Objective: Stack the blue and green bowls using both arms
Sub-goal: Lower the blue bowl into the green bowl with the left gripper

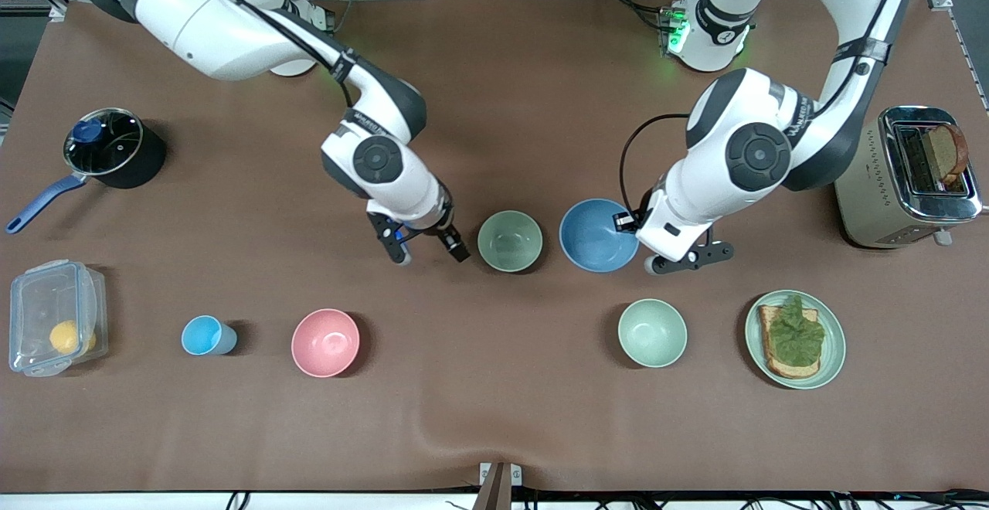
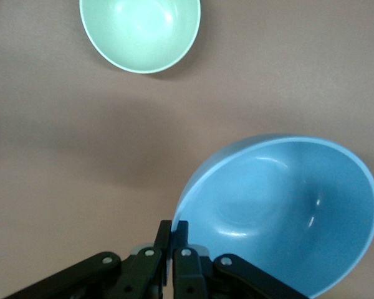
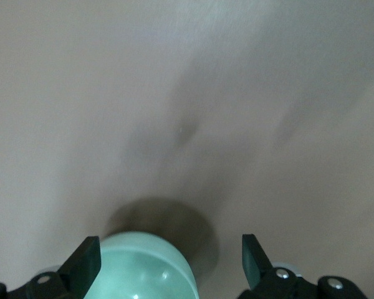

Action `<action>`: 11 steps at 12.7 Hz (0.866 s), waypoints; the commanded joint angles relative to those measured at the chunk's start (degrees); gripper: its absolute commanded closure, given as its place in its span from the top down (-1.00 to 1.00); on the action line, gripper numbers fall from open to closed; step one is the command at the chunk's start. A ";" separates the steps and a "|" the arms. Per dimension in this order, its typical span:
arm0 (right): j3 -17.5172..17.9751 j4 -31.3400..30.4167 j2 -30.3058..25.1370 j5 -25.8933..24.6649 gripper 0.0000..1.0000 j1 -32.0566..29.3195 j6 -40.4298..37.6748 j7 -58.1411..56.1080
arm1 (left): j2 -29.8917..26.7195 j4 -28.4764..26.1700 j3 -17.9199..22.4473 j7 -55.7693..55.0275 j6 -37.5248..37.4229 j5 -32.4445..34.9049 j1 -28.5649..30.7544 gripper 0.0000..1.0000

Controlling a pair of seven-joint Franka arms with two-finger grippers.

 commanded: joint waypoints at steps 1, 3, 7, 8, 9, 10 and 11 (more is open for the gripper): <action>1.05 -0.19 2.30 3.57 1.00 -3.37 1.73 0.78 | 1.08 0.76 0.16 -1.75 0.31 -1.25 -1.39 -1.00; -0.78 -0.28 3.79 9.45 1.00 -3.12 6.11 0.70 | 1.70 0.76 0.16 -5.00 2.49 -0.99 -2.61 -1.00; -2.11 -0.90 8.70 11.58 1.00 -1.89 15.26 1.31 | 3.89 0.67 0.25 -11.41 6.71 -0.37 -6.39 -1.00; -2.98 -0.90 9.50 11.68 1.00 -1.01 16.93 1.40 | 4.59 0.67 0.25 -12.99 7.77 -0.20 -7.09 -1.00; -3.60 -0.81 9.60 11.94 1.00 -0.13 17.73 2.62 | 5.56 0.67 0.33 -14.31 8.74 -0.11 -8.06 -1.00; -3.78 -0.64 9.60 12.29 1.00 0.40 17.92 5.33 | 6.18 0.67 0.42 -15.28 9.71 -0.11 -8.76 -1.00; -4.05 -0.63 9.60 12.29 1.00 0.75 18.00 6.92 | 6.97 0.67 0.51 -16.25 10.76 -0.02 -9.38 -1.00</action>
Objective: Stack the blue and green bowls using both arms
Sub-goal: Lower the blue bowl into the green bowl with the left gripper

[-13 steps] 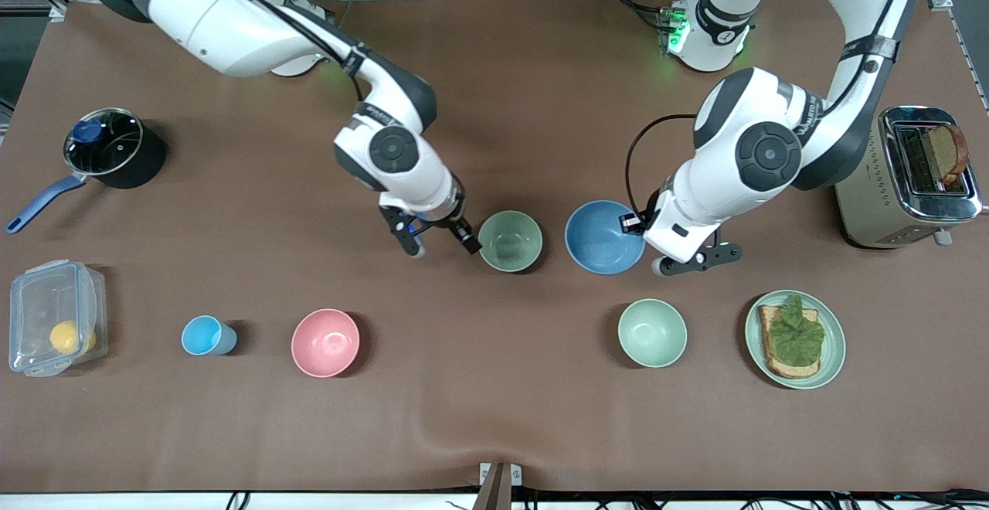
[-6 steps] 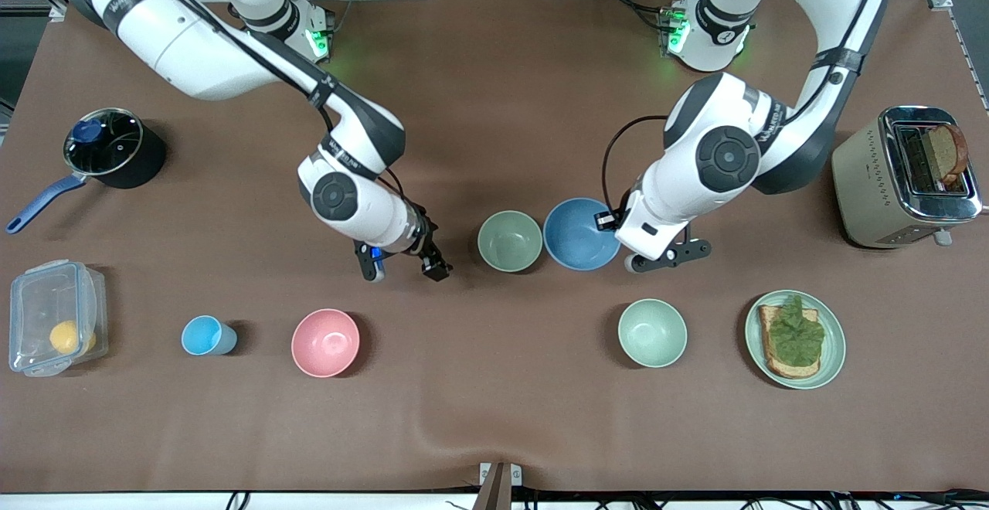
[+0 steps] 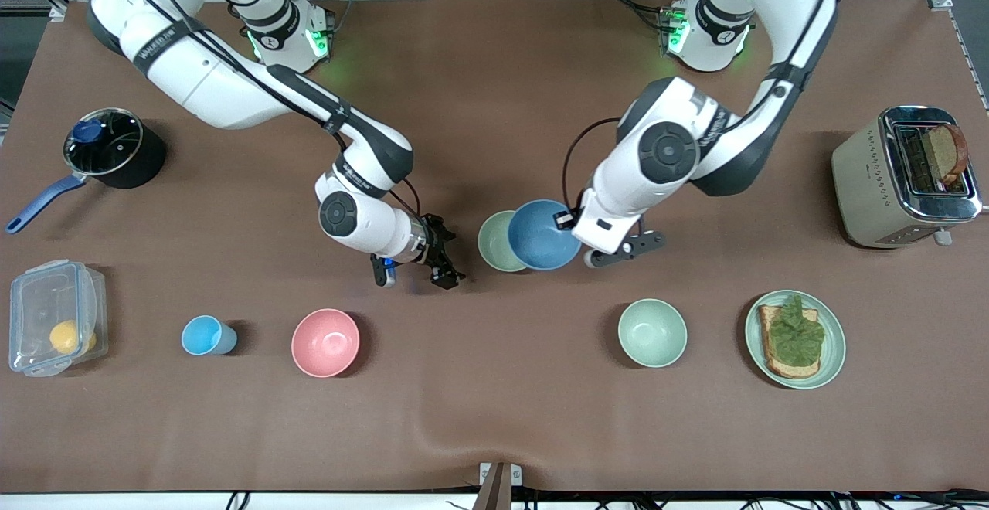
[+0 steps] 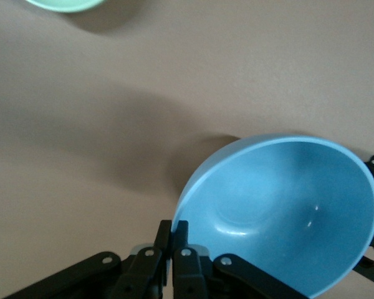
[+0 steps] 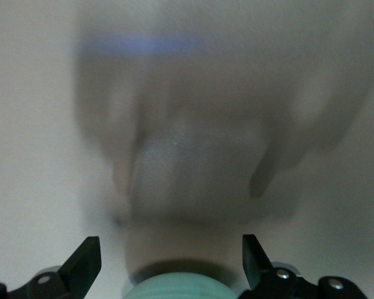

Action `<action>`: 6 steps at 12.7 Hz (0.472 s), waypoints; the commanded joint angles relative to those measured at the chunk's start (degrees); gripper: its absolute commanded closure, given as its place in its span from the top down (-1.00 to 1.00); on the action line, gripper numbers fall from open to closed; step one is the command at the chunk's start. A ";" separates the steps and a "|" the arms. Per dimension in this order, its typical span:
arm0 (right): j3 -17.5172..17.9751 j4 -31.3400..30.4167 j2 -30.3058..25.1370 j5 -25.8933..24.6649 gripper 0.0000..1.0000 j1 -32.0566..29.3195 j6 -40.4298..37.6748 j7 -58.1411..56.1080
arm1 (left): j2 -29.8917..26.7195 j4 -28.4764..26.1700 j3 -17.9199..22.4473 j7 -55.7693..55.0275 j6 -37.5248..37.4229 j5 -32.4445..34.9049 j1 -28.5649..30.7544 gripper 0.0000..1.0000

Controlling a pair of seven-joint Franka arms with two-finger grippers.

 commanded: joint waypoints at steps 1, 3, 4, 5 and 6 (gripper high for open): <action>-0.80 0.38 -0.05 1.00 1.00 2.01 2.06 5.58 | 2.21 0.72 0.55 -2.84 2.28 0.22 -1.99 -1.00; -0.89 0.38 0.82 2.05 1.00 3.24 5.64 7.94 | 3.70 0.72 0.46 -3.46 2.64 1.79 -2.09 -1.00; -1.15 0.56 1.27 1.97 1.00 4.20 6.71 9.00 | 4.41 0.72 0.46 -4.33 2.99 2.67 -2.69 -1.00; -1.94 0.82 1.36 1.88 1.00 5.52 6.89 10.06 | 4.94 0.63 0.55 -5.47 3.86 2.94 -3.31 -1.00; -2.81 1.00 1.36 1.53 1.00 5.97 6.89 10.24 | 5.46 0.55 0.55 -6.53 4.39 2.94 -3.58 -1.00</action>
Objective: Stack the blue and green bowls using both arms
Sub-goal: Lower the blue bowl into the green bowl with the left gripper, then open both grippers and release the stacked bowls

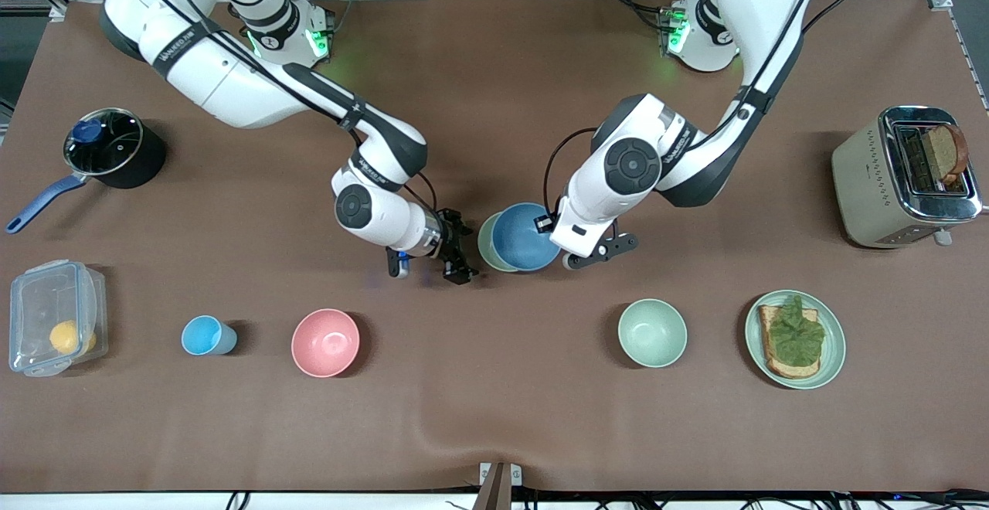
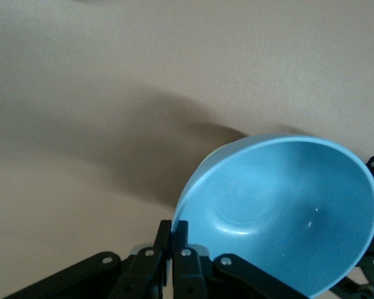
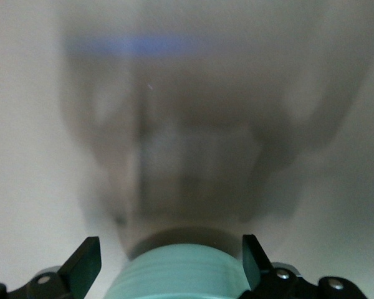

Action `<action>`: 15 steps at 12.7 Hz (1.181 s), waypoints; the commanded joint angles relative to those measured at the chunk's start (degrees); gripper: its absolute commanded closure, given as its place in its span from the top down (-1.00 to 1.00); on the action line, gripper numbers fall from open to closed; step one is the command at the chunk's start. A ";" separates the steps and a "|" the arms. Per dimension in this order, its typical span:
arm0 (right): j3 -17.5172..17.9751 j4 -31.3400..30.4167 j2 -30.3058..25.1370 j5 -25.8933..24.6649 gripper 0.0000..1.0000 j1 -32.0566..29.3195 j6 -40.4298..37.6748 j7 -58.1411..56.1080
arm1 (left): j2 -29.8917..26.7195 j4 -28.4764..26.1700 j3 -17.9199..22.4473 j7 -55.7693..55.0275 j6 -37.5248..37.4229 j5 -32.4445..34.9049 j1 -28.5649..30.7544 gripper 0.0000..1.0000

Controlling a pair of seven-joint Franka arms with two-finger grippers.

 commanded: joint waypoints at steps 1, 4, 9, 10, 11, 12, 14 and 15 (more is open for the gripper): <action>-2.08 0.82 0.89 -0.43 1.00 2.29 3.03 4.56 | 1.30 0.32 0.38 -3.10 1.61 1.58 -1.42 -1.00; -2.35 0.73 0.89 -0.43 1.00 2.21 3.03 4.64 | 3.49 0.23 0.46 -3.19 2.84 1.58 -2.12 -1.00; -2.35 0.82 0.80 -0.43 1.00 2.21 3.03 4.64 | 5.25 0.14 0.64 -3.19 4.60 1.58 -3.00 -1.00; -2.35 0.82 0.80 -0.43 1.00 2.21 3.03 4.64 | 5.51 0.23 0.73 -3.28 4.78 1.58 -3.00 -1.00; -2.35 0.82 0.80 -0.34 1.00 2.21 3.03 4.64 | 5.69 0.31 0.73 -3.19 4.87 1.58 -3.00 -1.00; -2.35 0.82 0.72 -0.34 1.00 2.12 3.03 4.73 | 5.87 0.40 0.73 -3.28 5.04 1.58 -3.09 -1.00; -2.26 0.82 0.71 -0.34 1.00 2.03 2.94 4.73 | 6.57 0.49 0.73 -3.19 5.75 1.58 -3.27 -1.00; -2.26 0.82 0.71 -0.34 1.00 2.03 2.94 4.73 | 6.75 0.58 0.73 -3.19 5.83 1.58 -3.35 -1.00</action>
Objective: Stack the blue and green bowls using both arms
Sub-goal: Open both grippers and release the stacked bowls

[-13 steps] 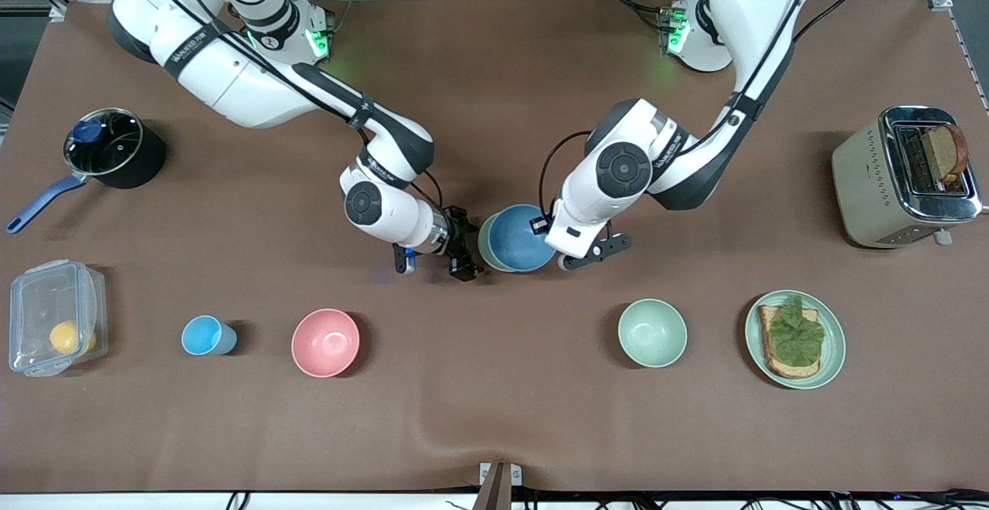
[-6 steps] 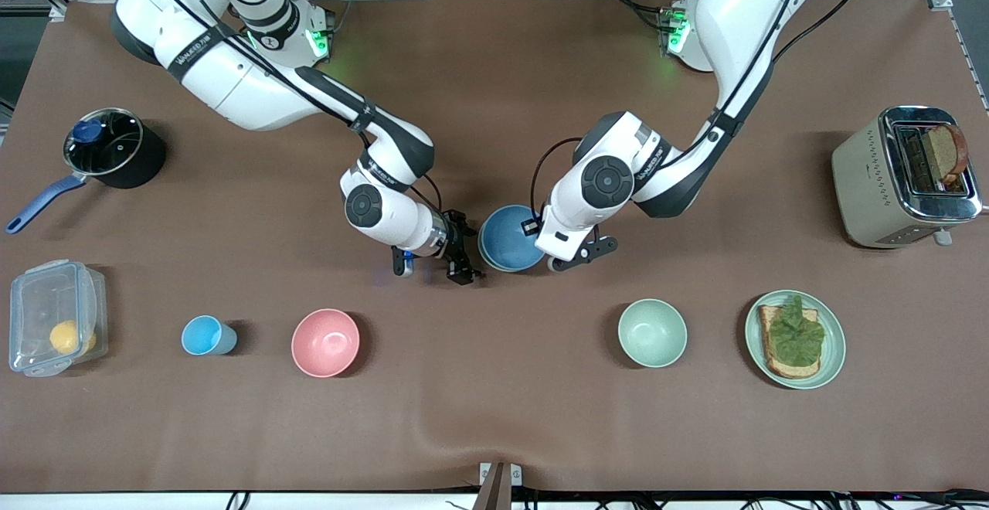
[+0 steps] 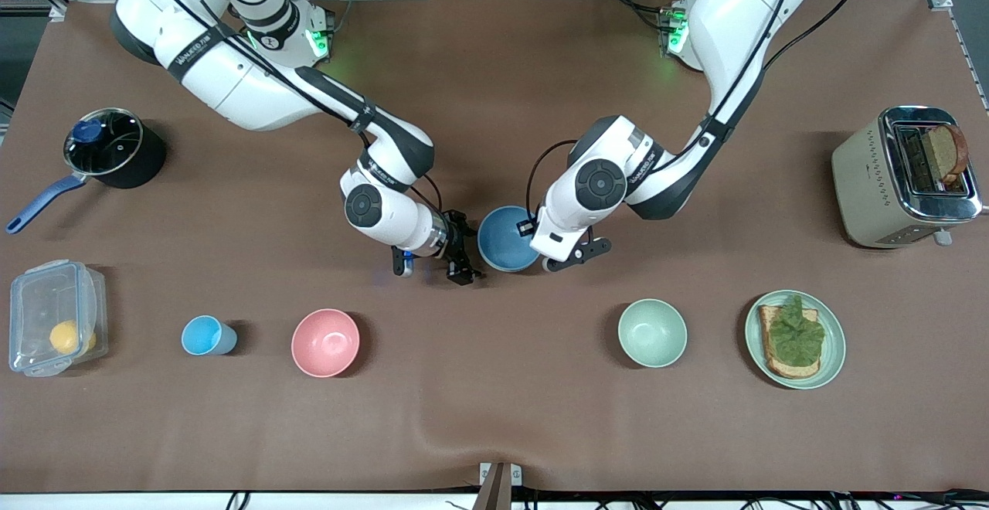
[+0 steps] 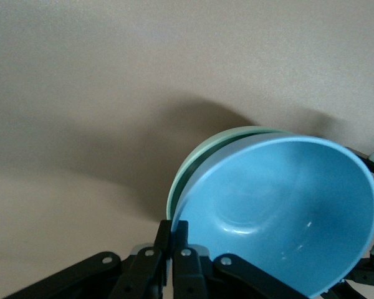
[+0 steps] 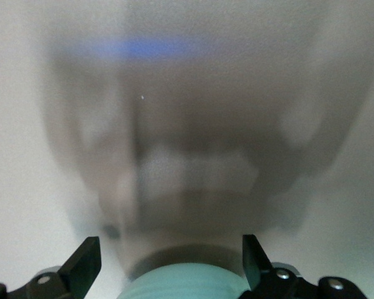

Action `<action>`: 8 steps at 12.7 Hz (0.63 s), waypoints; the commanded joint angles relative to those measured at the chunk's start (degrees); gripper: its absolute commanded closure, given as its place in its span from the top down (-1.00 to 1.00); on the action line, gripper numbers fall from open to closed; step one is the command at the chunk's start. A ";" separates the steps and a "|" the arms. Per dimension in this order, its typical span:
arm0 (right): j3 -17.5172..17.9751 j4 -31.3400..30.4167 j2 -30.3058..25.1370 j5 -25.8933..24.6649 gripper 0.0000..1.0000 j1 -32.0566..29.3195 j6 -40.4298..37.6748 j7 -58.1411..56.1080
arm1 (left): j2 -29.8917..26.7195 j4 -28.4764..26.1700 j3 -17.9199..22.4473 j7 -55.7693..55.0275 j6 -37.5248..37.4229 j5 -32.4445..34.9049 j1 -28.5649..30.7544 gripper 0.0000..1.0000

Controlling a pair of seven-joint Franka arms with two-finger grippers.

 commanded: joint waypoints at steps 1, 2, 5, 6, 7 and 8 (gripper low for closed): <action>-0.08 0.22 0.26 -0.34 1.00 0.30 1.79 3.17 | 0.94 0.65 0.34 -1.55 1.38 1.46 -0.78 -1.00; -0.08 0.22 0.26 -0.34 1.00 0.22 1.79 3.25 | 1.29 0.74 0.43 -1.55 1.56 1.46 -0.78 -1.00; -0.08 0.22 0.17 -0.34 1.00 0.30 1.79 3.25 | 1.82 0.74 0.43 -1.55 2.35 1.46 -0.78 -0.96; -0.08 0.22 0.26 -0.34 1.00 0.22 1.79 3.25 | 2.09 0.82 0.43 -1.55 2.36 1.46 -0.78 -0.69; -0.08 0.22 0.17 -0.34 1.00 0.21 1.71 3.25 | 2.18 0.82 0.43 -1.55 2.36 1.37 -0.78 -0.09; -0.08 0.14 0.17 -0.34 1.00 0.30 1.70 3.25 | 2.09 0.82 0.43 -1.64 2.36 1.37 -0.78 0.63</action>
